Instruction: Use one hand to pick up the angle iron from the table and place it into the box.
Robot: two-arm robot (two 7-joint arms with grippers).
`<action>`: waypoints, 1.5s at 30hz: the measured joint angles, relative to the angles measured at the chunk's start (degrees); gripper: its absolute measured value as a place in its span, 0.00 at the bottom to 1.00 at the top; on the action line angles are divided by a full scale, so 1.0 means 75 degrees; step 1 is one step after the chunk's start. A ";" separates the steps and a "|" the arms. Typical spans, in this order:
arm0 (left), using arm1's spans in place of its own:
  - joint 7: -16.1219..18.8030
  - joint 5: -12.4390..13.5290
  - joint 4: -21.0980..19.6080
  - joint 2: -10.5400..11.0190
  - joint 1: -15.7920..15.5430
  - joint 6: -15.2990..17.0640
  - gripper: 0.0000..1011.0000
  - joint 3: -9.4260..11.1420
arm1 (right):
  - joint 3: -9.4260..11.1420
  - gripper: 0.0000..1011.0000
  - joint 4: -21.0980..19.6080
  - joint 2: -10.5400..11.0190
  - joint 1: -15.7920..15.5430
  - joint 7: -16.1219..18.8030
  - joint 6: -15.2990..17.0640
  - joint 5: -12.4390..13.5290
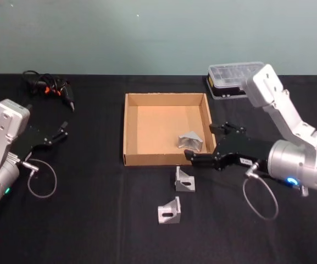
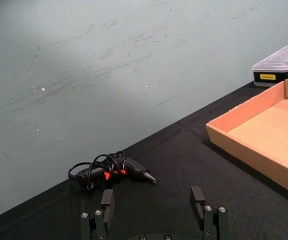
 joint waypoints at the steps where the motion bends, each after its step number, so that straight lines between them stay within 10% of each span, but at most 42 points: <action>1: 0.0000 -0.0001 0.0000 -0.0001 0.0000 0.0000 0.99 0.0000 | 0.0054 0.99 -0.0168 0.0055 -0.0140 0.0000 0.0079 0.0117; 17: 0.0000 0.0000 0.0000 0.0000 0.0000 0.0000 0.99 0.0000 | 0.0346 0.99 -0.0986 0.0315 -0.1154 -0.0016 0.0898 0.1214; 45: 0.0000 0.0000 0.0000 0.0000 0.0000 0.0000 0.99 0.0000 | -0.0540 0.99 -0.0327 -0.0095 -0.1050 -0.0893 0.1226 0.1426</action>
